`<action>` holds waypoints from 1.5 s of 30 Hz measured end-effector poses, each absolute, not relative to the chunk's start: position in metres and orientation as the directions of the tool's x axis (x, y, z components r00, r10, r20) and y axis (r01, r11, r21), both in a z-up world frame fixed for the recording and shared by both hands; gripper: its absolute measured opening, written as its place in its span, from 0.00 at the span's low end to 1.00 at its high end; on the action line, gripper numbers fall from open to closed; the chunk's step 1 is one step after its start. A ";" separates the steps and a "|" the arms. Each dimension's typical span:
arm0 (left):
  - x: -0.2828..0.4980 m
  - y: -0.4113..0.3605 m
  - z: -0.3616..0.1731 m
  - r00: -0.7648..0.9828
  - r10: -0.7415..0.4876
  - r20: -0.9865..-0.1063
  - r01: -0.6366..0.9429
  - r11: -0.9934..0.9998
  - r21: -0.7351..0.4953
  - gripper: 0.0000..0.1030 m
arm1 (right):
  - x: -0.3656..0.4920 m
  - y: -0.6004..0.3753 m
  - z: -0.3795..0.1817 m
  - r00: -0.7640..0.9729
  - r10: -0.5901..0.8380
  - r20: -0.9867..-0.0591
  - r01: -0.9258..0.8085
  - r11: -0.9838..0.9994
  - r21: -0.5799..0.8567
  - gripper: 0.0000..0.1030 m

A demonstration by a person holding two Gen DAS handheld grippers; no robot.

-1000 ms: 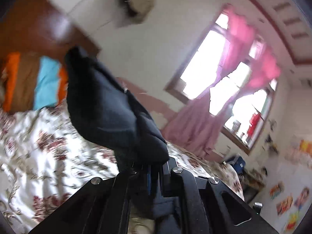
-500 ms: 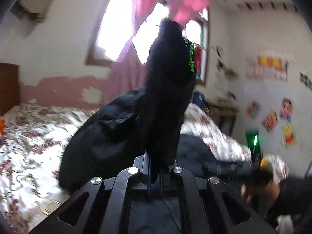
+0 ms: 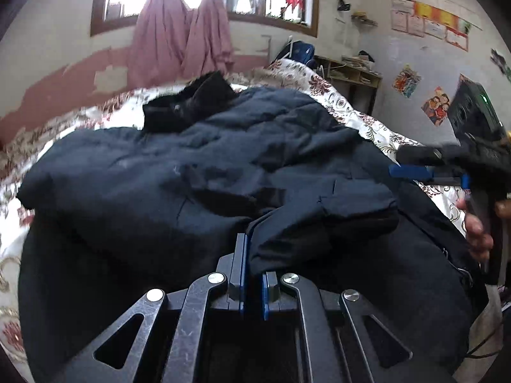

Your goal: Fold large clothes

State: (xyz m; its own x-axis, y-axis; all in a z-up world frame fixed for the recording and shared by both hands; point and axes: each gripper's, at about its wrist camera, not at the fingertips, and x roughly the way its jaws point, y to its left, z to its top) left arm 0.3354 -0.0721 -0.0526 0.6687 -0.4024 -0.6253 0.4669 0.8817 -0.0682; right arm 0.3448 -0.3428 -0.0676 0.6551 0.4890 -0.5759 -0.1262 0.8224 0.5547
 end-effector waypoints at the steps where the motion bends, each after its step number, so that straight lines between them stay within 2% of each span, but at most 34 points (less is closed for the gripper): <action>1: 0.337 -0.071 -0.052 0.662 -0.402 -0.633 0.464 0.883 -0.074 0.07 | 0.344 -0.339 -0.073 0.633 0.508 -0.584 -0.134 0.815 0.563 0.76; 7: 0.336 -0.054 -0.071 0.628 -0.381 -0.679 0.425 0.898 -0.112 0.09 | 0.351 -0.320 -0.098 0.549 0.587 -0.595 -0.116 0.759 0.641 0.77; 12: 0.339 -0.043 -0.079 0.604 -0.408 -0.685 0.402 0.898 -0.180 0.09 | 0.356 -0.321 -0.108 0.563 0.652 -0.509 -0.051 0.641 0.766 0.77; 23: 0.332 -0.034 -0.074 0.609 -0.424 -0.671 0.390 0.896 -0.212 0.11 | 0.339 -0.287 -0.092 0.510 0.699 -0.501 -0.093 0.624 0.776 0.77; 30: 0.331 -0.032 -0.076 0.617 -0.417 -0.667 0.388 0.899 -0.203 0.11 | 0.346 -0.275 -0.109 0.461 0.721 -0.517 0.040 0.565 0.824 0.76; 31: 0.330 -0.032 -0.076 0.620 -0.413 -0.667 0.389 0.900 -0.195 0.12 | 0.347 -0.276 -0.111 0.466 0.720 -0.514 0.058 0.554 0.830 0.73; 33: 0.329 -0.033 -0.075 0.623 -0.415 -0.663 0.397 0.898 -0.190 0.17 | 0.352 -0.272 -0.114 0.477 0.713 -0.515 0.083 0.546 0.833 0.62; 34: 0.328 -0.033 -0.075 0.617 -0.427 -0.661 0.405 0.893 -0.199 0.29 | 0.353 -0.269 -0.114 0.476 0.707 -0.524 0.088 0.554 0.828 0.52; 35: 0.327 -0.033 -0.075 0.608 -0.443 -0.659 0.414 0.885 -0.213 0.59 | 0.355 -0.264 -0.115 0.469 0.706 -0.530 0.089 0.560 0.824 0.44; 36: 0.326 -0.033 -0.074 0.600 -0.462 -0.653 0.424 0.876 -0.230 0.75 | 0.357 -0.260 -0.115 0.462 0.698 -0.547 0.098 0.573 0.814 0.29; 37: 0.323 -0.033 -0.073 0.610 -0.465 -0.641 0.423 0.876 -0.233 0.88 | 0.359 -0.256 -0.116 0.447 0.688 -0.572 0.109 0.593 0.798 0.23; 39: 0.316 -0.034 -0.070 0.646 -0.453 -0.614 0.418 0.883 -0.212 0.88 | 0.361 -0.254 -0.115 0.445 0.670 -0.595 0.108 0.619 0.778 0.23; 41: 0.315 -0.034 -0.071 0.634 -0.458 -0.623 0.428 0.879 -0.210 0.88 | 0.363 -0.256 -0.114 0.451 0.660 -0.601 0.105 0.629 0.770 0.23; 45: 0.309 -0.024 -0.069 0.626 -0.487 -0.609 0.425 0.868 -0.257 0.88 | 0.370 -0.259 -0.115 0.455 0.650 -0.609 0.119 0.633 0.765 0.22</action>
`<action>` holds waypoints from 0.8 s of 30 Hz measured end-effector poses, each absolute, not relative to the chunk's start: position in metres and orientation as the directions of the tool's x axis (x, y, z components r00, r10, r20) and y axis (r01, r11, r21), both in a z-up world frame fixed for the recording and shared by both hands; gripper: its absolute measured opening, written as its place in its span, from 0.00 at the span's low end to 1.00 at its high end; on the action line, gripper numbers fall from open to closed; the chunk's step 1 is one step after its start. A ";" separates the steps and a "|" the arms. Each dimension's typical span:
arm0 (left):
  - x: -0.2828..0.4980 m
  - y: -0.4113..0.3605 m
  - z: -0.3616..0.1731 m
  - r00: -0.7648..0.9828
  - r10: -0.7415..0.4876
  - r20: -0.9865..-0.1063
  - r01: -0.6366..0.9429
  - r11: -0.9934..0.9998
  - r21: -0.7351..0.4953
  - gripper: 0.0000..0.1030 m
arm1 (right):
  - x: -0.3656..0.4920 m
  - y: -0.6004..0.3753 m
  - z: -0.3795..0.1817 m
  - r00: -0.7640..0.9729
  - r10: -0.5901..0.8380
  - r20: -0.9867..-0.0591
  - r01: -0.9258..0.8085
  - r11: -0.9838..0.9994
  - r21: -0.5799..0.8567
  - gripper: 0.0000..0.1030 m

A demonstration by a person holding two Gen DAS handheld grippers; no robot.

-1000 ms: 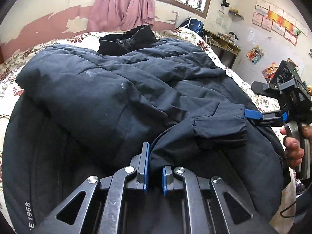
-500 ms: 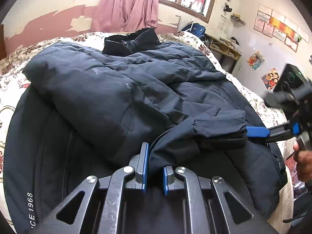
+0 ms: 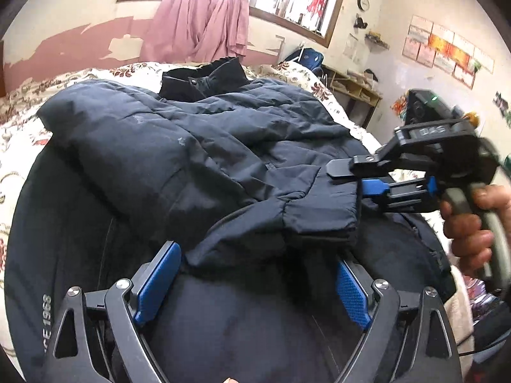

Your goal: Fold large clothes

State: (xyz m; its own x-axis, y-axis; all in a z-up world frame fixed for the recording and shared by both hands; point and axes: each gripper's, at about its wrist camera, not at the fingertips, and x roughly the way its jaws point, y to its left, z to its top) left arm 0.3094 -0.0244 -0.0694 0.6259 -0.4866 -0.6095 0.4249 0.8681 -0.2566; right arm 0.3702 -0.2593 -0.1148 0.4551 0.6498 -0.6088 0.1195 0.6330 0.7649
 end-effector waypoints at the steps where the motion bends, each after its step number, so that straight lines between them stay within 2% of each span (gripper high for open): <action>1: 0.308 -0.021 -0.068 0.629 -0.490 -0.604 0.419 0.868 -0.268 0.88 | 0.372 -0.260 -0.115 0.456 0.639 -0.620 0.120 0.646 0.754 0.22; 2: 0.306 -0.018 -0.067 0.636 -0.486 -0.600 0.410 0.871 -0.271 0.88 | 0.373 -0.261 -0.116 0.459 0.630 -0.627 0.117 0.656 0.745 0.20; 3: 0.305 -0.014 -0.065 0.646 -0.477 -0.596 0.396 0.877 -0.272 0.88 | 0.373 -0.262 -0.116 0.464 0.618 -0.634 0.109 0.670 0.734 0.11; 5: 0.302 -0.004 -0.060 0.674 -0.453 -0.584 0.365 0.891 -0.270 0.88 | 0.374 -0.262 -0.109 0.480 0.592 -0.648 0.089 0.701 0.707 0.07; 12: 0.319 0.041 -0.034 0.769 -0.284 -0.573 0.203 0.958 -0.203 0.88 | 0.383 -0.284 -0.034 0.598 0.504 -0.623 -0.081 0.812 0.579 0.05; 16: 0.343 0.066 -0.022 0.793 -0.201 -0.575 0.123 0.977 -0.172 0.88 | 0.403 -0.303 0.029 0.720 0.387 -0.576 -0.161 0.901 0.404 0.05; 20: 0.374 0.083 -0.015 0.796 -0.128 -0.592 0.041 0.987 -0.159 0.88 | 0.431 -0.333 0.059 0.794 0.291 -0.533 -0.129 0.938 0.320 0.05; 24: 0.399 0.093 -0.016 0.790 -0.086 -0.607 -0.013 0.988 -0.157 0.88 | 0.460 -0.360 0.054 0.818 0.197 -0.541 -0.055 0.962 0.267 0.05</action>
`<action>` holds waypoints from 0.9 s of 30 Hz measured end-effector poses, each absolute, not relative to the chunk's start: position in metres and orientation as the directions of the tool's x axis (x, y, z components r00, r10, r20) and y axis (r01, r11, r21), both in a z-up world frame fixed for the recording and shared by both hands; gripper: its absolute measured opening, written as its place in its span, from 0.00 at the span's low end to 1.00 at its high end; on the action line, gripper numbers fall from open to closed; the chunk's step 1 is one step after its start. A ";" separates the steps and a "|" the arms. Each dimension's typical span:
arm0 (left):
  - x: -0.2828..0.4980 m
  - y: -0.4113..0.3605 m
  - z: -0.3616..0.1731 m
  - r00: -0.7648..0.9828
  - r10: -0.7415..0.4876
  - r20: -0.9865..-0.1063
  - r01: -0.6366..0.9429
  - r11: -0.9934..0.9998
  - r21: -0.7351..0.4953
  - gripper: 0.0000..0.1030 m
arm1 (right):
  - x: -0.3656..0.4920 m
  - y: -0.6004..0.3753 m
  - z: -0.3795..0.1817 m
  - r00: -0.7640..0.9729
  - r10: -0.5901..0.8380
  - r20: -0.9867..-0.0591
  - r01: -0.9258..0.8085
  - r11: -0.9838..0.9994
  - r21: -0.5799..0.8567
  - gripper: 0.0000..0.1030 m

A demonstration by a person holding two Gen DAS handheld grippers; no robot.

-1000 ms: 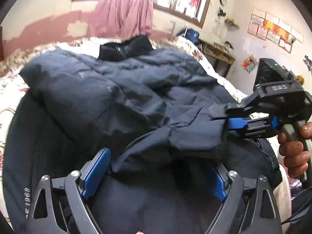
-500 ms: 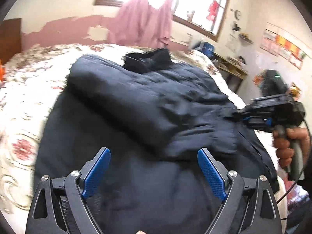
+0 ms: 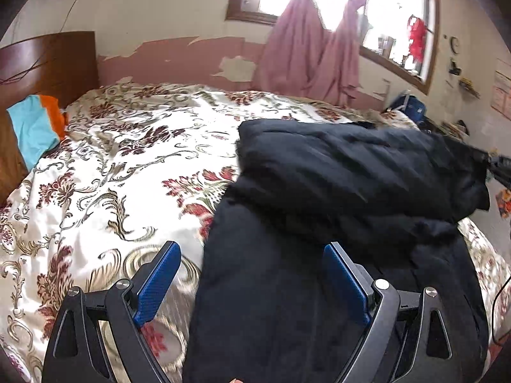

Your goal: Fold large clothes

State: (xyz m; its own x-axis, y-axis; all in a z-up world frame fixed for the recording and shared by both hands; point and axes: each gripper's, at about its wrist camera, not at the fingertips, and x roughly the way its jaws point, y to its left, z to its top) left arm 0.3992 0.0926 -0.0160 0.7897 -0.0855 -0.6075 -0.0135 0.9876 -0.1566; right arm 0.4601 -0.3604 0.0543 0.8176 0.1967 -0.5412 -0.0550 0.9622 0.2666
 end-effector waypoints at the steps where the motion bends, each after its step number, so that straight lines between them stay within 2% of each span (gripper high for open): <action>1: 0.408 0.094 -0.017 0.784 -0.077 -0.616 -0.025 0.987 -0.156 0.88 | 0.467 -0.367 0.049 0.816 0.175 -0.550 -0.035 0.966 0.255 0.05; 8: 0.437 0.086 -0.026 0.768 -0.089 -0.634 -0.016 0.987 -0.157 0.88 | 0.517 -0.388 -0.027 0.752 0.091 -0.653 0.074 0.972 0.221 0.05; 10: 0.445 0.080 -0.025 0.773 -0.094 -0.627 -0.007 0.987 -0.158 0.88 | 0.517 -0.381 -0.038 0.752 0.077 -0.655 0.075 0.977 0.201 0.08; 12: 0.456 0.071 -0.020 0.783 -0.096 -0.615 0.001 0.988 -0.153 0.88 | 0.510 -0.371 -0.034 0.790 0.027 -0.613 0.075 0.987 0.139 0.17; 14: 0.467 0.060 -0.014 0.794 -0.106 -0.599 0.018 0.988 -0.152 0.88 | 0.503 -0.360 -0.025 0.823 -0.024 -0.568 0.069 0.996 0.059 0.39; 16: 0.482 0.045 -0.008 0.801 -0.120 -0.586 0.042 0.988 -0.145 0.88 | 0.496 -0.346 -0.014 0.853 -0.027 -0.521 0.031 1.000 0.000 0.54; 20: 0.509 0.013 -0.006 0.795 -0.097 -0.598 0.062 0.995 -0.079 0.88 | 0.490 -0.311 -0.007 0.862 -0.012 -0.507 -0.060 0.990 -0.126 0.55; 24: 0.533 -0.011 -0.030 0.743 -0.028 -0.669 0.050 0.999 0.014 0.88 | 0.496 -0.297 -0.017 0.835 0.042 -0.548 -0.121 0.987 -0.109 0.56; 27: 0.536 -0.022 -0.054 0.729 0.052 -0.683 0.047 0.991 0.126 0.88 | 0.503 -0.294 -0.033 0.815 0.039 -0.578 -0.128 0.985 -0.114 0.56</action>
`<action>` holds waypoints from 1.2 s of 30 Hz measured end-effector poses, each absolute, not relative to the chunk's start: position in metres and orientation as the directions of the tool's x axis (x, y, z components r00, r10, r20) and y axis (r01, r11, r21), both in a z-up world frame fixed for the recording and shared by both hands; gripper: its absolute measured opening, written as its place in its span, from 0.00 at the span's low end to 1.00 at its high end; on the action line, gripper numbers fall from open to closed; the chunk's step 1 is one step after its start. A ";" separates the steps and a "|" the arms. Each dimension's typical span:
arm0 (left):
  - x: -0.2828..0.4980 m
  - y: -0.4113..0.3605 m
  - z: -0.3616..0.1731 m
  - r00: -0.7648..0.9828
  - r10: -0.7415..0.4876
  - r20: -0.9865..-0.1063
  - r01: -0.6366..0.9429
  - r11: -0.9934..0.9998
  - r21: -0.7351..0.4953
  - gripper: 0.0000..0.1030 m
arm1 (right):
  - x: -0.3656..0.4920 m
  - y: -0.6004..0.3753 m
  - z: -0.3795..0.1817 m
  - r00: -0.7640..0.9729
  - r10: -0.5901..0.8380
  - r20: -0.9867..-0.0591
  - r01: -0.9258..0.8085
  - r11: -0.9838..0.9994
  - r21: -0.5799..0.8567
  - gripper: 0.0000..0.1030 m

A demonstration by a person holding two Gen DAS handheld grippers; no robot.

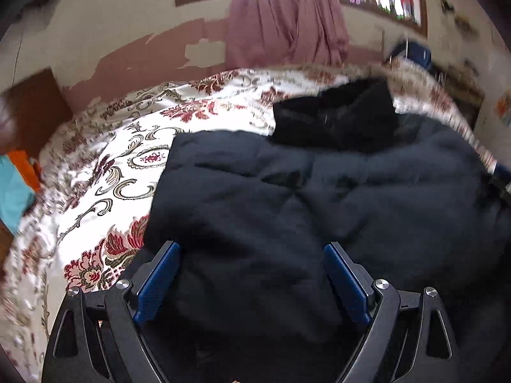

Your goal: Fold large clothes

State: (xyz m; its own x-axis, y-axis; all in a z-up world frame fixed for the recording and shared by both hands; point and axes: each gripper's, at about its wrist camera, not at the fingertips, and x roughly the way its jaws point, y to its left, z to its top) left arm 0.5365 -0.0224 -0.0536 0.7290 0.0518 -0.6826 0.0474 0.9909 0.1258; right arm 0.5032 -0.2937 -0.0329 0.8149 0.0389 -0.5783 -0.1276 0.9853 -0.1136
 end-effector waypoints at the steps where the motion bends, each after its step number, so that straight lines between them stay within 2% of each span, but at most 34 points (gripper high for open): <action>1: 0.536 -0.025 -0.058 0.731 0.066 -0.679 0.052 0.987 0.151 0.90 | 0.508 -0.293 -0.042 0.800 0.015 -0.600 -0.119 0.984 -0.135 0.56; 3: 0.532 -0.027 -0.067 0.750 0.077 -0.657 0.056 0.982 0.179 0.93 | 0.512 -0.292 -0.055 0.782 -0.021 -0.623 -0.099 0.983 -0.158 0.56; 7: 0.534 -0.024 -0.074 0.754 0.098 -0.650 0.040 0.980 0.194 1.00 | 0.511 -0.295 -0.064 0.792 -0.047 -0.609 -0.062 0.986 -0.157 0.62; 18: 0.536 -0.041 -0.088 0.765 0.157 -0.625 0.026 0.962 0.273 1.00 | 0.525 -0.287 -0.084 0.758 -0.094 -0.646 -0.053 0.978 -0.204 0.65; 26: 0.534 -0.043 -0.089 0.772 0.167 -0.613 0.019 0.958 0.285 1.00 | 0.523 -0.288 -0.086 0.777 -0.091 -0.623 -0.044 0.979 -0.198 0.66; 28: 0.532 -0.043 -0.090 0.773 0.170 -0.611 0.017 0.957 0.288 1.00 | 0.520 -0.290 -0.085 0.790 -0.079 -0.608 -0.043 0.982 -0.184 0.69; 31: 0.534 -0.044 -0.088 0.762 0.175 -0.624 0.021 0.956 0.294 1.00 | 0.517 -0.296 -0.080 0.788 -0.015 -0.616 -0.083 0.988 -0.131 0.77; 33: 0.535 -0.042 -0.086 0.747 0.168 -0.643 0.030 0.958 0.285 1.00 | 0.515 -0.303 -0.072 0.774 0.018 -0.633 -0.101 0.990 -0.095 0.77; 36: 0.537 -0.036 -0.074 0.699 0.130 -0.703 0.094 0.958 0.272 1.00 | 0.502 -0.315 -0.058 0.753 -0.085 -0.653 -0.049 0.982 -0.185 0.81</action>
State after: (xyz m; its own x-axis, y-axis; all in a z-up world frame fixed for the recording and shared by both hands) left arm 0.5369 -0.0362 -0.0740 0.6995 0.1304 -0.7027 0.0943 0.9578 0.2716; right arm 0.5024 -0.3147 -0.0578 0.7529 -0.0851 -0.6526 -0.0492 0.9816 -0.1847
